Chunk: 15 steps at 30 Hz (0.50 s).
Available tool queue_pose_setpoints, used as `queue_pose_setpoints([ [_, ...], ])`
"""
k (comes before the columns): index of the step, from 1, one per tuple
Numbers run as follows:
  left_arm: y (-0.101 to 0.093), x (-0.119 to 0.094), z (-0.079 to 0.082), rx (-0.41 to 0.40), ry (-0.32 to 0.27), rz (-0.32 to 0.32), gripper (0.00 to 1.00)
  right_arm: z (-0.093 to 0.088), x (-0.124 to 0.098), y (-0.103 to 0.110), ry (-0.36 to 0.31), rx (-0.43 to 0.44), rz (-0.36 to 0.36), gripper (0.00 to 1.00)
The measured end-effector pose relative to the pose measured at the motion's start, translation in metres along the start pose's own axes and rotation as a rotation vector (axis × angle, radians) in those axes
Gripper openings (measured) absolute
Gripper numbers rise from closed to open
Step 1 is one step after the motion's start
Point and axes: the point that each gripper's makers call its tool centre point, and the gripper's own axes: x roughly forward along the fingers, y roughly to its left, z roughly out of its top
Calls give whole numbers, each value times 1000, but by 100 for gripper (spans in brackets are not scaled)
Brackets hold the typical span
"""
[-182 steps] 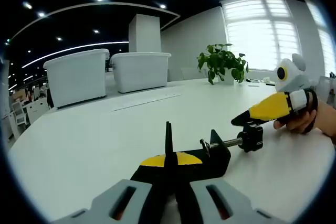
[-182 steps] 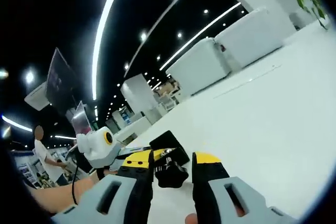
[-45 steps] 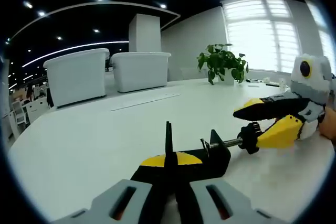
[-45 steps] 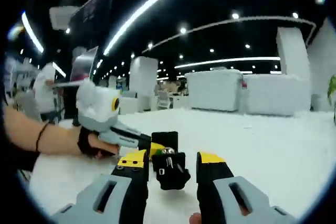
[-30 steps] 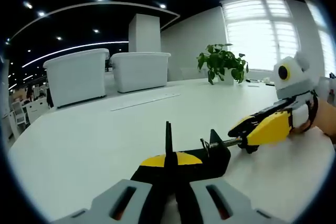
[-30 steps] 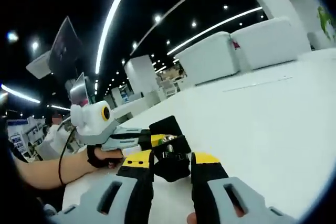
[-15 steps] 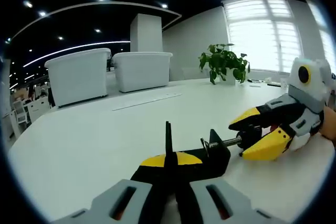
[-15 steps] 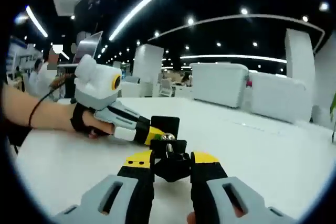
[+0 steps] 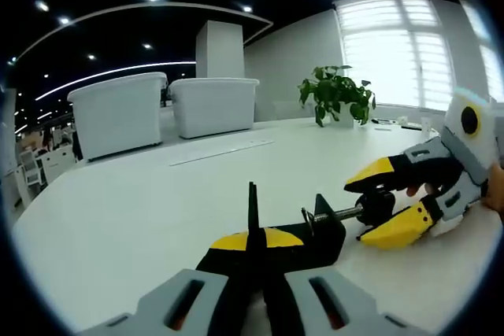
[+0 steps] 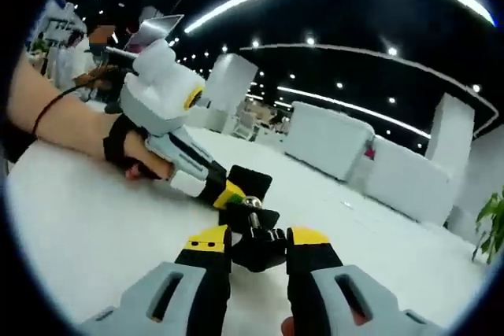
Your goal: Clamp the fixed fixture on the desktop, loosen the retaining clip, secure it to the edge of the desk, and tighten the retaining clip.
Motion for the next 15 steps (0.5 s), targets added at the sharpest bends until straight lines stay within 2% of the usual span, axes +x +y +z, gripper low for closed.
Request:
queue_pose_setpoints([
  [2, -1, -1, 0, 1, 0, -1, 5, 4, -3, -3, -21, 189, 33, 37],
  [3, -1, -1, 0, 1, 0, -2, 5, 5, -4, -7, -28, 236, 34, 38],
  [7, -2, 0, 0, 1, 0, -2, 5, 18, -10, -23, -112, 557, 79, 37],
  [9, -2, -1, 0, 2, 0, -2, 5, 16, -10, -29, -112, 643, 95, 36],
  [11, -3, -2, 0, 2, 0, -2, 5, 6, -6, -33, -67, 687, 91, 34],
  [14, -2, 0, 0, 2, 0, -2, 5, -1, -1, -29, -33, 705, 112, 32],
  [15, -2, -1, 0, 2, 0, -2, 5, 1, -2, -19, -27, 696, 117, 30],
])
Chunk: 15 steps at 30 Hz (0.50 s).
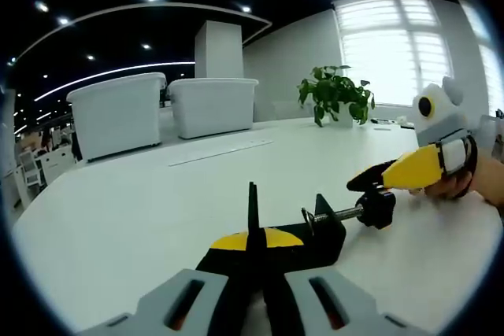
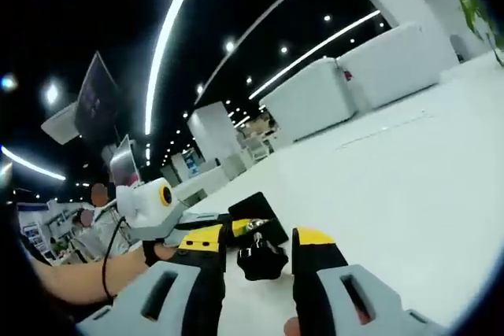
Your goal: Clamp the fixed fixture on the desktop, loosen the retaining clip, secure it to the edge of the desk, and tighten the retaining clip.
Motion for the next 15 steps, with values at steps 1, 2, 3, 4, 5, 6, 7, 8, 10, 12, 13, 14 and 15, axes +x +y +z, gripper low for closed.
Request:
queue_pose_setpoints([
  [1, 0, 0, 0, 0, 0, 0, 5, 0, 1, 0, 4, -12, -1, 29],
  [2, -1, -1, 0, 1, 0, -1, 5, -1, 3, -1, 10, -19, -4, 27],
  [3, -2, -2, 0, 1, 0, -1, 5, -2, 4, -2, 13, -28, -13, 27],
  [4, -2, -3, -1, 1, 0, -1, 5, -3, 6, -4, 20, -25, -23, 26],
  [5, -2, -3, -1, 1, 0, -1, 5, -4, 6, -7, 23, -17, -26, 27],
  [6, -1, -2, -1, 1, 1, -1, 5, -5, 7, -7, 29, -8, -27, 27],
  [7, 0, -2, -2, 0, 1, -1, 5, -5, 7, -7, 29, -9, -27, 27],
  [8, 1, -1, -2, 0, 1, -2, 5, -6, 8, -8, 32, -6, -28, 27],
  [10, 1, -1, -2, 0, 1, -2, 5, -7, 7, -7, 34, -4, -29, 27],
  [12, 0, 0, -2, 0, 1, -3, 5, -7, 8, -8, 35, -10, -29, 27],
  [13, 0, 0, -2, 0, 1, -3, 5, -8, 9, -8, 35, -16, -29, 27],
  [14, 0, 0, -3, 0, 1, -3, 5, -8, 9, -8, 35, -25, -29, 27],
  [15, 0, 0, -3, 0, 1, -2, 5, -8, 8, -6, 33, -36, -29, 27],
])
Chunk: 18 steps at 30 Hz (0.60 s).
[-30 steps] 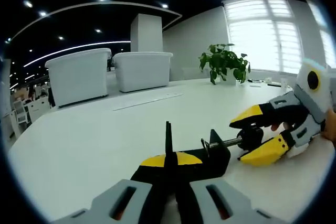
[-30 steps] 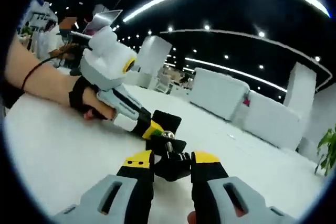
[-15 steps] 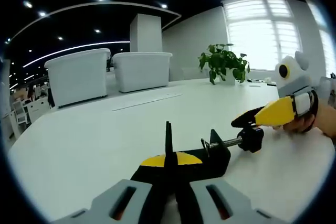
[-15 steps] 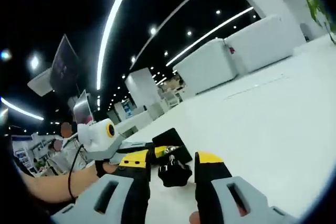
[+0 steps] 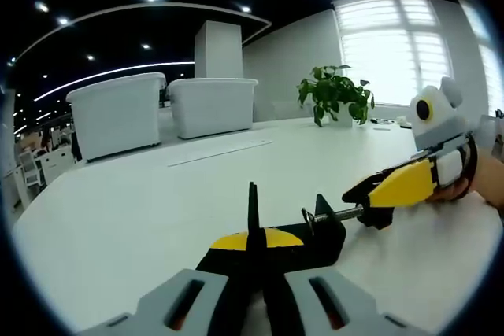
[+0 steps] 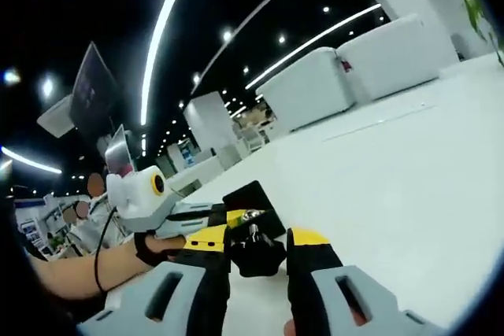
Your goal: Clamp the fixed fixture on the desktop, loosen the retaining clip, secure it to the edge of the desk, and tighten the retaining clip.
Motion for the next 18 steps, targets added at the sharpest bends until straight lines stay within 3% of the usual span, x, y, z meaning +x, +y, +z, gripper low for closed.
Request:
queue_pose_setpoints([
  [3, 0, -1, -1, 0, 0, 2, 5, 0, 0, 1, -5, -46, -7, 26],
  [5, -1, -2, -1, -1, 0, 2, 5, 2, 1, 0, -13, -125, -19, 26],
  [7, -2, -3, 0, -1, 0, 3, 5, -2, -3, 12, -22, -237, -32, 26],
  [11, 1, 1, 1, -2, 1, 6, 5, -2, 2, 8, -9, -584, -96, 25],
  [14, 2, 1, 1, -3, 1, 10, 5, -3, 2, 15, -18, -735, -126, 25],
  [18, -1, -2, 0, -4, 1, 10, 5, -4, 0, 21, -17, -856, -142, 25],
])
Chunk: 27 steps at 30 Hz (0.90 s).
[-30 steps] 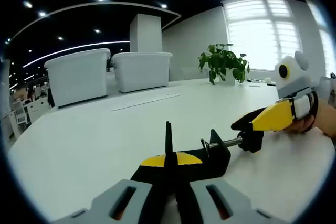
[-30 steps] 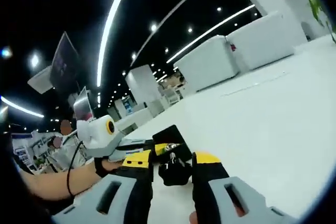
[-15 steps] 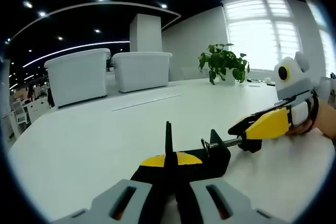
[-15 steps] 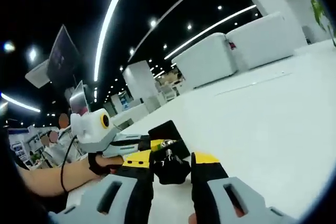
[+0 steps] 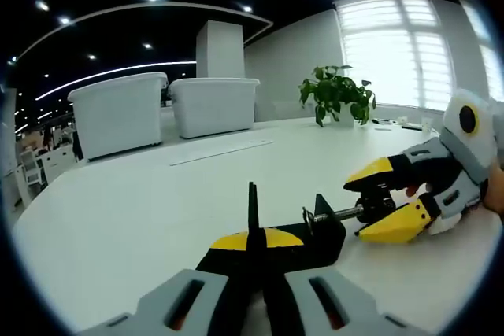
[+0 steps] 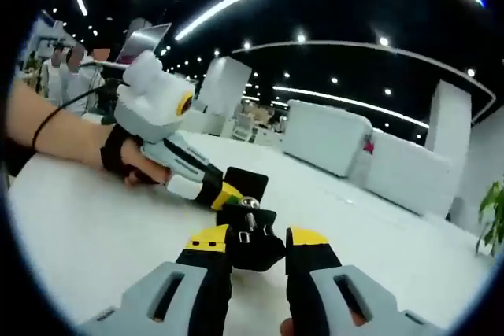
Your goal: Clamp the fixed fixture on the desktop, loosen the retaining clip, secure it to the edge of the desk, and tighten the retaining clip.
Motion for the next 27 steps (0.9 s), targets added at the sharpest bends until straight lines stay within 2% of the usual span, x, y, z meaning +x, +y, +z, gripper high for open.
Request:
queue_pose_setpoints([
  [2, 0, 0, 0, -1, 0, 0, 5, 1, -1, 2, 2, -36, -6, 25],
  [10, 2, 1, -1, -2, 1, 0, 5, 1, 0, 1, 1, -66, -8, 25],
  [13, 2, 1, -1, -3, 1, 2, 5, 2, 0, 2, 2, -117, -16, 26],
  [15, 2, 2, -1, -3, 1, 3, 5, 1, 1, 1, 1, -116, -16, 26],
  [17, 3, 2, -1, -2, 1, 4, 5, 2, 0, -1, -5, -78, -11, 26],
  [18, 3, 3, -1, -1, 1, 3, 5, 1, 0, 0, -9, -34, 2, 26],
  [21, 4, 4, -1, 0, 0, 2, 5, 0, -3, -3, -18, 196, 42, 30],
  [23, 7, 9, 0, -1, 1, 0, 5, 10, -7, -11, -86, 409, 70, 36],
  [24, 6, 8, 0, 0, 1, -1, 5, 17, -9, -19, -134, 557, 81, 37],
  [25, 6, 8, 0, 1, 0, -2, 5, 17, -9, -21, -141, 603, 82, 37],
  [26, 6, 8, 0, 1, 0, -3, 5, 13, -9, -24, -125, 694, 97, 37],
  [27, 5, 7, 1, 1, 0, -3, 5, 9, -8, -24, -110, 687, 97, 35],
])
